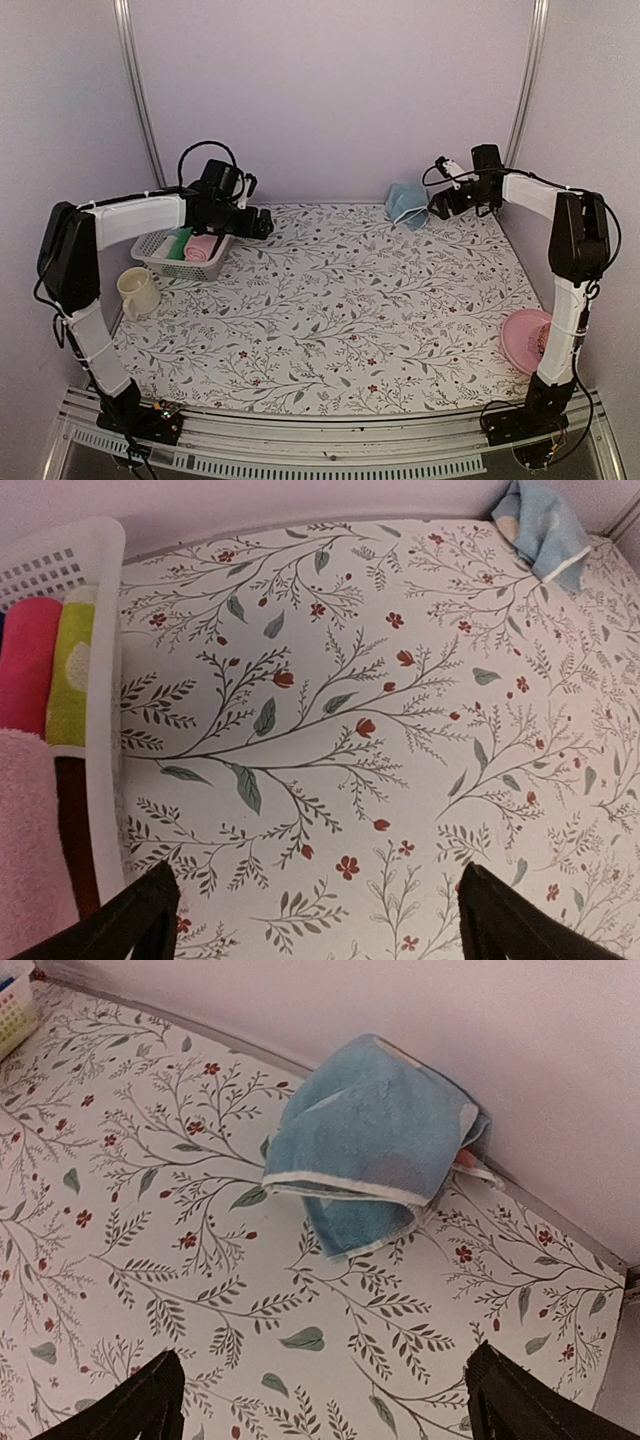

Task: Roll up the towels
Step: Pick up the towel from the corner of the board.

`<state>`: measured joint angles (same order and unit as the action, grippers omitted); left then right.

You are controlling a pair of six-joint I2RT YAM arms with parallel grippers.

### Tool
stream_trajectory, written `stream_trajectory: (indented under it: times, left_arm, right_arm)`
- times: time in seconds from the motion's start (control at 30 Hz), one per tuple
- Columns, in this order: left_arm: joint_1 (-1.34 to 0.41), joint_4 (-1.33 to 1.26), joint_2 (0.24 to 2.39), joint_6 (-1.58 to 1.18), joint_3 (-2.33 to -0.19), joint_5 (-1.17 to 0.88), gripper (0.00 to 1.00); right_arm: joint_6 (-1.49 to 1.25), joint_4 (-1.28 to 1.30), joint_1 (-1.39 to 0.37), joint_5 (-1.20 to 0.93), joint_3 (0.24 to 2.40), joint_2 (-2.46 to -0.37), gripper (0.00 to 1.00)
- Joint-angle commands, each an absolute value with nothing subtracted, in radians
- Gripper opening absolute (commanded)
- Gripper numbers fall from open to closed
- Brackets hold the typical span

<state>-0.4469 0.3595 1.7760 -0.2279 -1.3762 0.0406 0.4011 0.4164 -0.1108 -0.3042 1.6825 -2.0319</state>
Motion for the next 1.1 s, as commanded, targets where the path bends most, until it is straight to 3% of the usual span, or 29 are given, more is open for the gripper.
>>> stream_trajectory:
  times: [0.0, 0.3, 1.07]
  left_arm:
    - [-0.449, 0.266, 1.922, -0.255, -1.460, 0.013, 0.97]
    - [-0.435, 0.327, 2.195, -0.242, -1.684, 0.191, 0.97]
    - [-0.277, 0.253, 2.281, -0.274, -1.715, 0.276, 0.97]
  right_arm:
    - [0.281, 0.330, -0.112, -0.211, 1.797, -2.107, 0.99]
    - [0.246, 0.280, -0.105, -0.281, 1.758, -2.116, 0.99]
    - [0.234, 0.275, -0.101, -0.350, 1.800, -2.206, 0.99]
